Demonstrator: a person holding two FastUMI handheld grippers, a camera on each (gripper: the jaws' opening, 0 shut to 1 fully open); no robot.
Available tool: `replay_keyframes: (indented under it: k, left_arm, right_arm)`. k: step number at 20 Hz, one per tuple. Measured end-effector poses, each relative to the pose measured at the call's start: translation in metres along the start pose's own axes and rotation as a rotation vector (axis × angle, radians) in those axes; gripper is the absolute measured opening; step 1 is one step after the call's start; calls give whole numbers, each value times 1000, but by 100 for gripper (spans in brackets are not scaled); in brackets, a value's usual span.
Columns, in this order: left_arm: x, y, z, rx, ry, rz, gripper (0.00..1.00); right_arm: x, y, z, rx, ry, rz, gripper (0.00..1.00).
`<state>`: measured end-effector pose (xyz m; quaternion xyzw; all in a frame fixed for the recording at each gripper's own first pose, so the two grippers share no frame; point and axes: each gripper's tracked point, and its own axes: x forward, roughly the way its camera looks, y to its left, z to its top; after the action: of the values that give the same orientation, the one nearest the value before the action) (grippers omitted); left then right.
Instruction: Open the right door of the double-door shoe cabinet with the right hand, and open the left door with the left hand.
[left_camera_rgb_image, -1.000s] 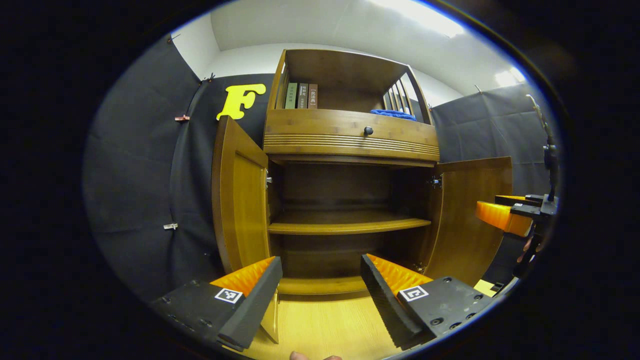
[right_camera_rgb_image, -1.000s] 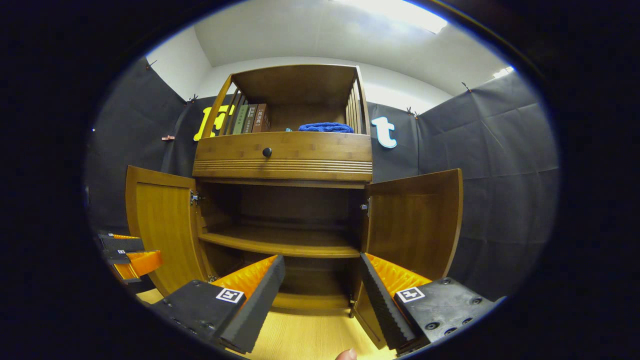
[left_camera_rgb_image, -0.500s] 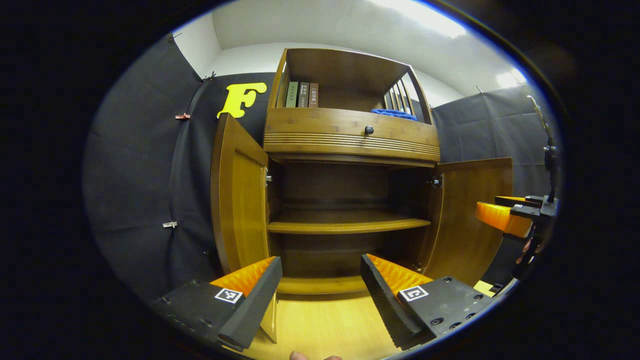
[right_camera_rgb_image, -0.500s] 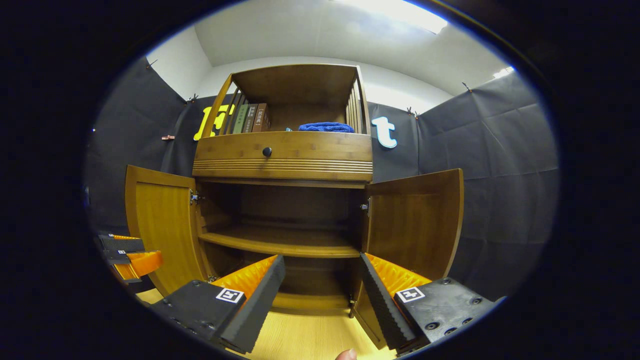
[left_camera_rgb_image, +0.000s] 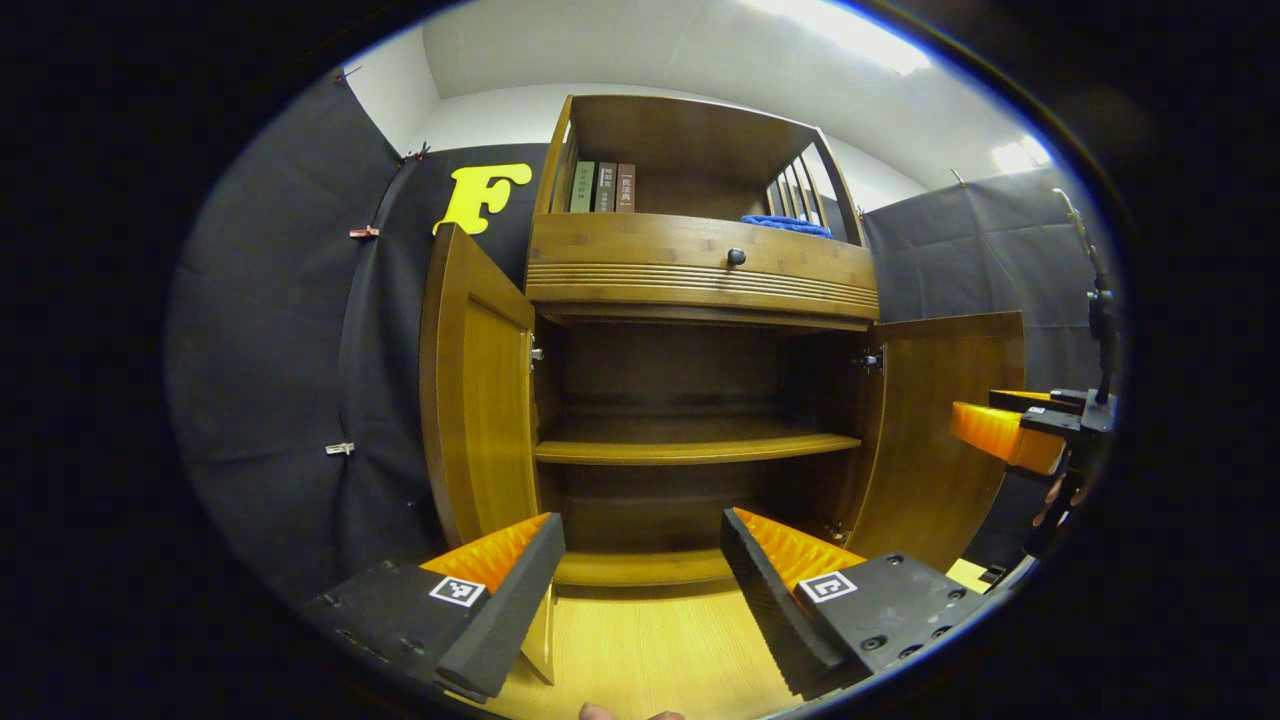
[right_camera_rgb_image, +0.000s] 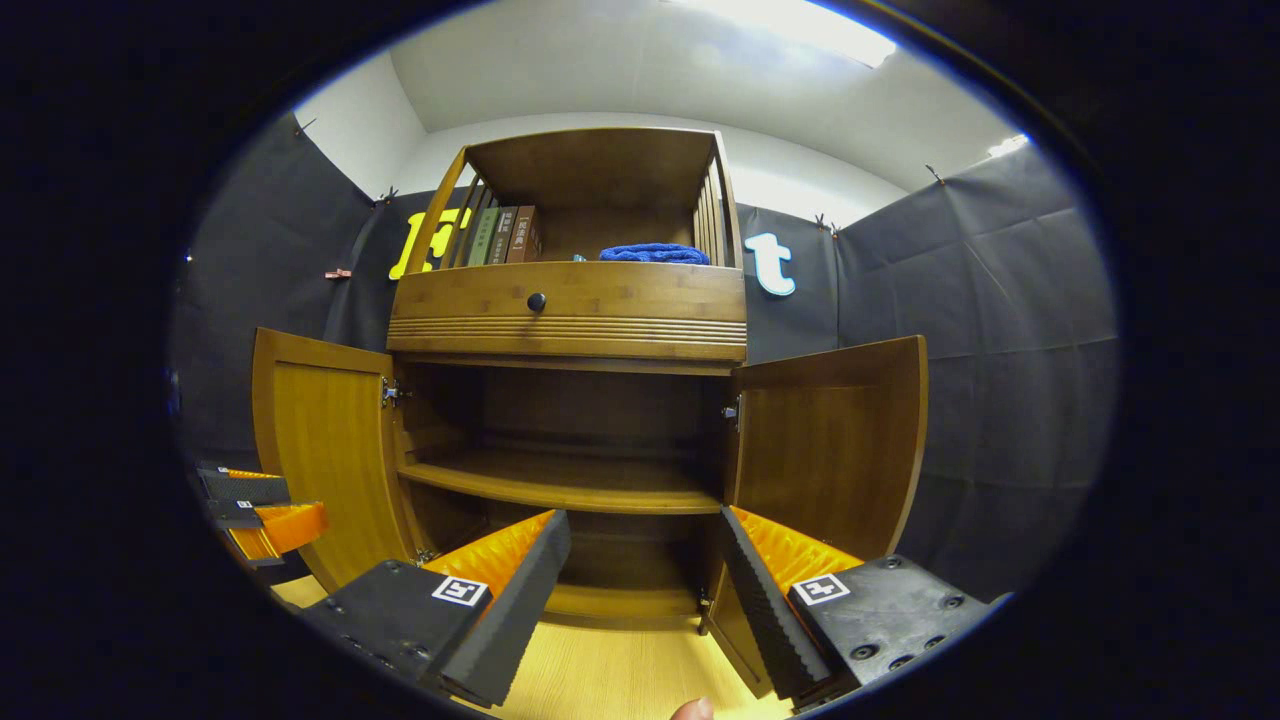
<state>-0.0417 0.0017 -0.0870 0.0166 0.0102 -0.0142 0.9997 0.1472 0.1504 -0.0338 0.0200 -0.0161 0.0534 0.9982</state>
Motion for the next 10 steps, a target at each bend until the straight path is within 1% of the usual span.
replay_keyframes:
  k: [10]
  left_arm:
    - [-1, -3, 0, 6, -1, -2, 98]
  right_arm:
    - [-2, -3, 0, 3, 1, -5, 94]
